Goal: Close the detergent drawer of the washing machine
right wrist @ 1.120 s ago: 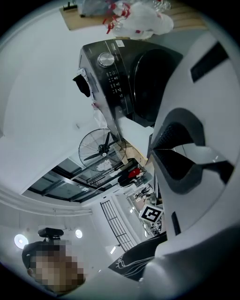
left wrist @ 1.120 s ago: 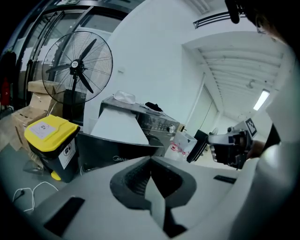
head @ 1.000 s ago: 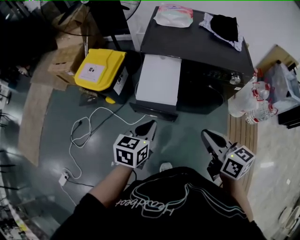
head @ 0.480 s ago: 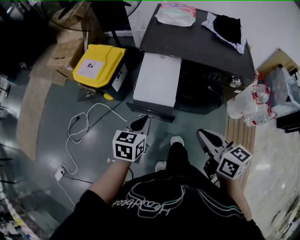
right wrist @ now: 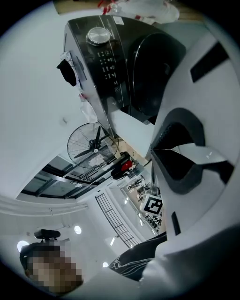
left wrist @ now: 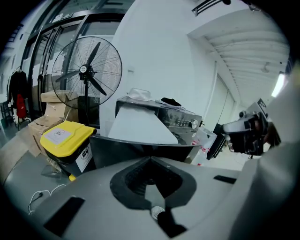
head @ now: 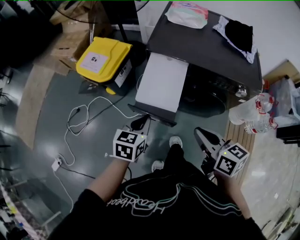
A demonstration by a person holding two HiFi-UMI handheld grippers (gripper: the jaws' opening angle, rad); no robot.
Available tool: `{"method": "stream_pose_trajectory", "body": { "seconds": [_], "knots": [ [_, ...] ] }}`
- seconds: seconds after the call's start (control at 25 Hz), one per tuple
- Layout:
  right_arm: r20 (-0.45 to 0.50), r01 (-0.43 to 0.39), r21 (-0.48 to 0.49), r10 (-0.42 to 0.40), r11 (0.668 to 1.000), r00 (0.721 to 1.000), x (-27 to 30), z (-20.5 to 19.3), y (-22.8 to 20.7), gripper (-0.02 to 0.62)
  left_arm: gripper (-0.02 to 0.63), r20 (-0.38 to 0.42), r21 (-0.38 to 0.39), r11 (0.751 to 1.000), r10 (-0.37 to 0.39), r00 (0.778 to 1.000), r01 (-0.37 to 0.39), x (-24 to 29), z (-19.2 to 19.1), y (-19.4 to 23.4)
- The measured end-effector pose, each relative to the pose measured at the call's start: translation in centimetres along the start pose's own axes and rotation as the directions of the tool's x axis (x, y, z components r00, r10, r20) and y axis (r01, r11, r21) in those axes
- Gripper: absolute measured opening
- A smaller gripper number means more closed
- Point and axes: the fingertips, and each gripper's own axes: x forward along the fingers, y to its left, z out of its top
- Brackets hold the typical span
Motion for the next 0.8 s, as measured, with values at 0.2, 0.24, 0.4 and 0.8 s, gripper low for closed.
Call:
{"method": "stream_pose_trajectory", "body": {
  "seconds": [0.2, 0.24, 0.4, 0.8],
  "knots": [
    [-0.009, -0.049, 0.036, 0.05, 0.998, 0.999, 1.5, 0.3, 0.0, 0.028, 0.025, 0.002, -0.009, 1.0, -0.001, 1.0, 0.001, 0.0, 0.2, 0.0],
    [-0.017, -0.051, 0.034, 0.051, 0.998, 0.999, 1.6, 0.3, -0.2, 0.028, 0.023, 0.001, -0.006, 1.0, -0.001, 1.0, 0.001, 0.0, 0.2, 0.0],
    [-0.023, -0.066, 0.047, 0.067, 0.997, 0.997, 2.0, 0.5, -0.7, 0.028, 0.023, 0.014, -0.01, 1.0, 0.001, 1.0, -0.001, 0.1, 0.5, 0.1],
    [-0.01, -0.09, 0.077, 0.091, 0.993, 0.996, 1.8, 1.1, -1.8, 0.028, 0.021, 0.041, -0.052, 0.998, 0.034, 0.999, -0.032, -0.1, 0.8, 0.0]
  ]
}}
